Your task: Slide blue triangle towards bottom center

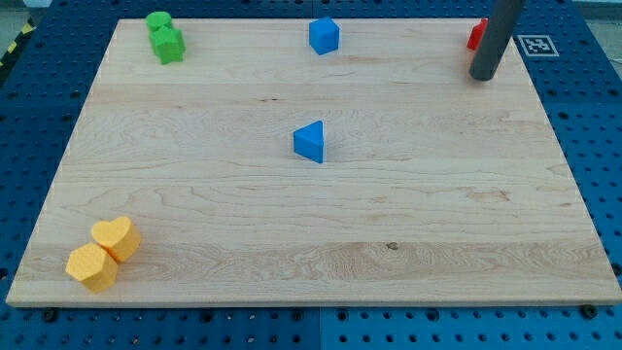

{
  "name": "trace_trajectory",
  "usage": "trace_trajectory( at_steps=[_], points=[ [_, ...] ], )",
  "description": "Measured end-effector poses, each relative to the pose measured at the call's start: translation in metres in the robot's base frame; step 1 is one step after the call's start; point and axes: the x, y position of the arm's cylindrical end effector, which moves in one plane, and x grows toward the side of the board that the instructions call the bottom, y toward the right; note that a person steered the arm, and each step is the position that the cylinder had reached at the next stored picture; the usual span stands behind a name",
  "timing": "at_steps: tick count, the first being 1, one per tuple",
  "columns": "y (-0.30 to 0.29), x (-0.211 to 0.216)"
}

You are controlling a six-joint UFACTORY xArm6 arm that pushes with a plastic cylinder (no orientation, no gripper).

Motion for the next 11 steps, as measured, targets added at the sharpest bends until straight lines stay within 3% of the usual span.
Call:
trace_trajectory(
  at_steps=[3,5,8,9,11],
  points=[
    [0.000,-0.022],
    [-0.013,-0.015],
    [-0.175,0.059],
    [-0.225,0.062],
    [-0.221,0.145]
  ],
)
